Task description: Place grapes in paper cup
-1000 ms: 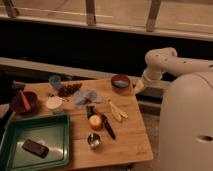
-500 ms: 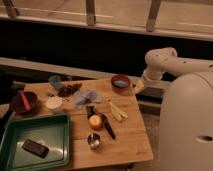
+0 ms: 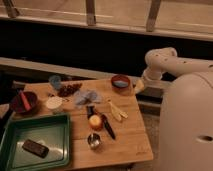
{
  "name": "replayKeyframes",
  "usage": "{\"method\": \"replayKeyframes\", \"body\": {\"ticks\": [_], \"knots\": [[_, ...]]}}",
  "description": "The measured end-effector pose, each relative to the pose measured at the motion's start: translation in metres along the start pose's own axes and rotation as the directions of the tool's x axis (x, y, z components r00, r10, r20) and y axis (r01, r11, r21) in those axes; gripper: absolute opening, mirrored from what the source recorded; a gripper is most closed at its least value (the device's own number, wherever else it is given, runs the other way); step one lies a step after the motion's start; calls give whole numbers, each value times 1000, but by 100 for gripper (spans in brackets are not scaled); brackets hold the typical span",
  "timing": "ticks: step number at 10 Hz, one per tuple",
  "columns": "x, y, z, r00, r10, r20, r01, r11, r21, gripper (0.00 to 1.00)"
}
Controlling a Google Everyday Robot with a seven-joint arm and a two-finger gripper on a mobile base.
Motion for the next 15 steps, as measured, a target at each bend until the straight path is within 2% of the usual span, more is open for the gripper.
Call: {"method": "replayKeyframes", "body": {"ticks": [5,7,9,11,13,15], "knots": [[-2,0,-1,1000,-12,11,12,1000,9,80],[-15,7,-3,997,-73,37,72,997,29,80],[-45,36,-13,983,-162,82,159,986,39,80],[-75,78,-24,955,-267,129,264,964,41,80],[-101,127,-37,908,-375,189,375,926,40,80],[-121,172,-53,848,-465,253,473,880,35,80]]}}
